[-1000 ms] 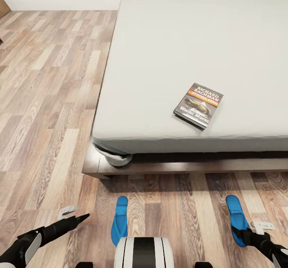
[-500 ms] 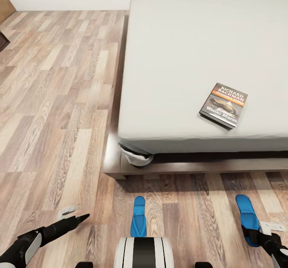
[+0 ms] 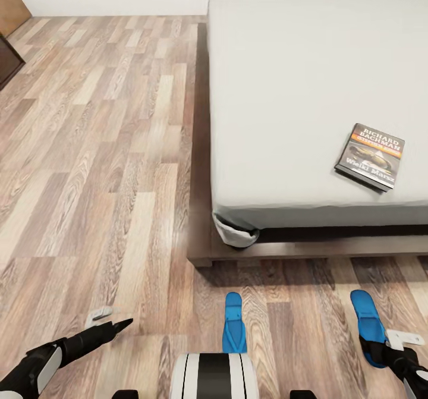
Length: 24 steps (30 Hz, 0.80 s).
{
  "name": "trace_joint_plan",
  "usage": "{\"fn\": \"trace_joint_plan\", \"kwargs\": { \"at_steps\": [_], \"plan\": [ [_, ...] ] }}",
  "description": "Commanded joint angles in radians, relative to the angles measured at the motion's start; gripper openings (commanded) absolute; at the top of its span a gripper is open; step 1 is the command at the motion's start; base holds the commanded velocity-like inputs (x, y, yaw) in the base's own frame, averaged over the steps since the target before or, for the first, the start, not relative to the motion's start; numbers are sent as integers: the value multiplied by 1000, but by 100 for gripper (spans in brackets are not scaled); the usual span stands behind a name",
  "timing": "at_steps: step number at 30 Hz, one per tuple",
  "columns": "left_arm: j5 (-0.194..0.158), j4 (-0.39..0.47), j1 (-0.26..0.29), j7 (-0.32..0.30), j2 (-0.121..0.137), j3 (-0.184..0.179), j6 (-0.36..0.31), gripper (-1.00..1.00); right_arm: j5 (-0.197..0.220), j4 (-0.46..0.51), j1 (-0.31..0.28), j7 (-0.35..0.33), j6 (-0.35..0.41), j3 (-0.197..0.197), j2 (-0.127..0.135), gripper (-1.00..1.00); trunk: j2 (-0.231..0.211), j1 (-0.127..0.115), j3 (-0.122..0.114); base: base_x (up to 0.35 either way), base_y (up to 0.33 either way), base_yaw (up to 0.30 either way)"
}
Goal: In the bedroom, move the book from the bed onto either nightstand, and place the two sandals side by side next to the bed.
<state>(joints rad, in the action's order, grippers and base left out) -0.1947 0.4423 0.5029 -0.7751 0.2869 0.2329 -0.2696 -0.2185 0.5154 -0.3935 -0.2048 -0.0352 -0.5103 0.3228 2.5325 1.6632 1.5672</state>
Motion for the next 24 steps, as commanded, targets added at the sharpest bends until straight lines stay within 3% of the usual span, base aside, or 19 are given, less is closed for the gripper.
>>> {"fn": "trace_joint_plan", "kwargs": {
  "at_steps": [1, 24],
  "plan": [
    [-8, -1, 0, -1, 0, 2, -10, 100, -9, 0, -1, -7, -3, -8, -1, -100, 0, 0, 0, 0, 298, 0],
    [-8, -1, 0, 0, 0, 1, -9, 100, -9, 0, -1, -7, -3, -8, -1, -100, 0, 0, 0, 0, 305, 0]
  ]
}}
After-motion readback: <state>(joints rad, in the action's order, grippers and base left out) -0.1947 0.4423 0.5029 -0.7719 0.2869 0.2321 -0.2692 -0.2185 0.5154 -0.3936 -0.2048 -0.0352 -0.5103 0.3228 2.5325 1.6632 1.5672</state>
